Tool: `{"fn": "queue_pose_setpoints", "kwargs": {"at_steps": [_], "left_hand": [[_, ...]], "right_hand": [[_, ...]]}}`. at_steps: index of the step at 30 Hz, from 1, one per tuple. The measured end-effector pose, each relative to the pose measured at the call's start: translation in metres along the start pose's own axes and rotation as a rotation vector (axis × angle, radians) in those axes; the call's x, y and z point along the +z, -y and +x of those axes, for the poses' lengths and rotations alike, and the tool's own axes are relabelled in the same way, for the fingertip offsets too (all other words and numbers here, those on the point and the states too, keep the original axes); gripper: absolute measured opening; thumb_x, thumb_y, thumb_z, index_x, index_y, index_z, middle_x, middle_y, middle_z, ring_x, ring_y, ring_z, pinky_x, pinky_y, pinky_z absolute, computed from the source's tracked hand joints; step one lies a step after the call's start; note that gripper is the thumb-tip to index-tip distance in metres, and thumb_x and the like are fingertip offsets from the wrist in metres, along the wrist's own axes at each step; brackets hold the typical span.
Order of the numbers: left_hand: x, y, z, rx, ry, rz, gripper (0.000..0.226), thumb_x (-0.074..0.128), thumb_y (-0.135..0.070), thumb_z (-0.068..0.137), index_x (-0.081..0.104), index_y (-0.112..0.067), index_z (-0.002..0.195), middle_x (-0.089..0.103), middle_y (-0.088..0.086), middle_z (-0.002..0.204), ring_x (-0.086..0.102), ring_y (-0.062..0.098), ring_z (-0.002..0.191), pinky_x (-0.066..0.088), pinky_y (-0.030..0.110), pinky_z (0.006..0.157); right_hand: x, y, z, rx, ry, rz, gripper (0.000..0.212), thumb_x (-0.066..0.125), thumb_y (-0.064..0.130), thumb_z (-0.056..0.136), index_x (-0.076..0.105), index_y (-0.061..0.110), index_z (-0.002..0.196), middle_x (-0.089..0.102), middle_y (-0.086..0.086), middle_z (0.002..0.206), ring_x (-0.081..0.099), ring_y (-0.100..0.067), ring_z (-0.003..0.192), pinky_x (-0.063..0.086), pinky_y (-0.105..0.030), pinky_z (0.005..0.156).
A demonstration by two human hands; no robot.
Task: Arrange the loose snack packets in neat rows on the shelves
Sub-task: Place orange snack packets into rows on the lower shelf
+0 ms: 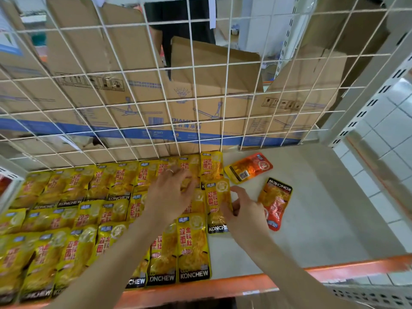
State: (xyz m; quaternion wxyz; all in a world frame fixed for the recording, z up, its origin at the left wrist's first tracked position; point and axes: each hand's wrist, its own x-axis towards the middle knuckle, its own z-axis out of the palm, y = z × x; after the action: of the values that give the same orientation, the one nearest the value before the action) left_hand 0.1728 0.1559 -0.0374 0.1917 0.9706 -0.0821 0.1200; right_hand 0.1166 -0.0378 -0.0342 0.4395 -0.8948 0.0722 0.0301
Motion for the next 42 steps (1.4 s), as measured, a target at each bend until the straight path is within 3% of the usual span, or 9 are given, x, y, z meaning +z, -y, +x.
{"fn": "queue_pose_setpoints", "kwargs": {"at_steps": [5, 10, 14, 18, 20, 25, 33, 37, 42], "left_hand": [[0.008, 0.011, -0.043, 0.164, -0.006, 0.102, 0.041, 0.051, -0.047, 0.095, 0.069, -0.024, 0.123, 0.065, 0.004, 0.132, 0.064, 0.029, 0.116, 0.054, 0.044, 0.093], [0.003, 0.013, -0.043, 0.173, 0.031, 0.132, 0.047, 0.049, -0.051, 0.095, 0.067, -0.023, 0.128, 0.062, 0.005, 0.137, 0.062, 0.028, 0.121, 0.048, 0.048, 0.104], [0.000, 0.013, -0.037, 0.186, 0.096, 0.166, 0.057, 0.047, -0.060, 0.092, 0.061, -0.026, 0.135, 0.055, 0.005, 0.145, 0.048, 0.029, 0.138, 0.035, 0.056, 0.114], [-0.001, 0.013, -0.031, 0.180, 0.163, 0.204, 0.060, 0.049, -0.063, 0.086, 0.058, -0.032, 0.136, 0.051, 0.005, 0.149, 0.040, 0.032, 0.143, 0.029, 0.062, 0.114], [-0.001, 0.014, -0.030, 0.175, 0.219, 0.243, 0.065, 0.045, -0.065, 0.085, 0.052, -0.034, 0.141, 0.046, 0.004, 0.154, 0.035, 0.034, 0.146, 0.025, 0.065, 0.115], [0.002, 0.020, -0.030, 0.193, 0.288, 0.304, 0.069, 0.029, -0.071, 0.089, 0.039, -0.038, 0.149, 0.026, -0.003, 0.164, 0.015, 0.028, 0.154, 0.009, 0.065, 0.118], [-0.002, 0.026, -0.027, 0.195, 0.346, 0.278, 0.069, 0.021, -0.074, 0.091, 0.030, -0.041, 0.151, 0.013, -0.009, 0.167, 0.001, 0.024, 0.155, 0.001, 0.065, 0.118], [-0.011, 0.021, -0.035, 0.202, 0.323, 0.281, 0.073, 0.020, -0.077, 0.091, 0.036, -0.037, 0.151, 0.024, -0.006, 0.165, 0.015, 0.025, 0.154, 0.005, 0.065, 0.118], [-0.015, 0.011, -0.073, 0.329, 0.306, 0.241, 0.079, 0.036, -0.082, 0.085, 0.045, -0.034, 0.146, 0.035, -0.003, 0.160, 0.034, 0.028, 0.147, 0.017, 0.070, 0.115]], "right_hand": [[0.000, 0.002, -0.002, -0.064, 0.017, -0.202, 0.043, 0.058, 0.038, 0.095, 0.049, 0.021, 0.134, 0.063, 0.000, 0.068, 0.062, -0.021, 0.068, 0.051, -0.039, 0.062], [-0.002, 0.000, 0.007, -0.099, 0.012, -0.365, 0.039, 0.053, 0.046, 0.096, 0.053, 0.024, 0.129, 0.067, -0.002, 0.077, 0.066, -0.031, 0.079, 0.054, -0.040, 0.066], [-0.005, 0.008, 0.022, -0.223, -0.001, -0.381, 0.044, 0.058, 0.039, 0.096, 0.053, 0.025, 0.137, 0.066, -0.002, 0.112, 0.062, -0.028, 0.107, 0.054, -0.039, 0.083], [-0.001, 0.011, 0.040, -0.489, 0.109, -0.634, 0.066, 0.064, 0.041, 0.089, 0.040, 0.027, 0.149, 0.039, -0.002, 0.155, 0.033, -0.027, 0.145, 0.020, -0.046, 0.119], [0.001, 0.011, 0.047, -0.524, 0.235, -0.751, 0.072, 0.054, 0.047, 0.092, 0.025, 0.029, 0.156, 0.014, 0.003, 0.166, 0.008, -0.019, 0.153, -0.005, -0.043, 0.120], [-0.002, 0.013, 0.055, -0.514, 0.384, -0.880, 0.075, 0.027, 0.058, 0.091, 0.011, 0.029, 0.158, -0.001, 0.008, 0.167, -0.005, -0.011, 0.153, -0.010, -0.048, 0.122], [-0.009, 0.009, 0.064, -0.493, 0.429, -0.877, 0.078, 0.032, 0.069, 0.089, 0.012, 0.036, 0.157, -0.001, 0.013, 0.166, -0.007, -0.012, 0.153, -0.010, -0.048, 0.121], [-0.014, 0.004, 0.059, -0.515, 0.366, -0.815, 0.094, 0.013, 0.084, 0.074, 0.015, 0.037, 0.157, 0.006, 0.013, 0.165, -0.002, -0.018, 0.154, -0.005, -0.049, 0.121], [-0.022, -0.005, 0.039, -0.497, 0.432, -0.856, 0.094, 0.024, 0.085, 0.076, 0.010, 0.037, 0.157, -0.004, 0.016, 0.165, -0.017, -0.010, 0.149, -0.014, -0.045, 0.121]]}}
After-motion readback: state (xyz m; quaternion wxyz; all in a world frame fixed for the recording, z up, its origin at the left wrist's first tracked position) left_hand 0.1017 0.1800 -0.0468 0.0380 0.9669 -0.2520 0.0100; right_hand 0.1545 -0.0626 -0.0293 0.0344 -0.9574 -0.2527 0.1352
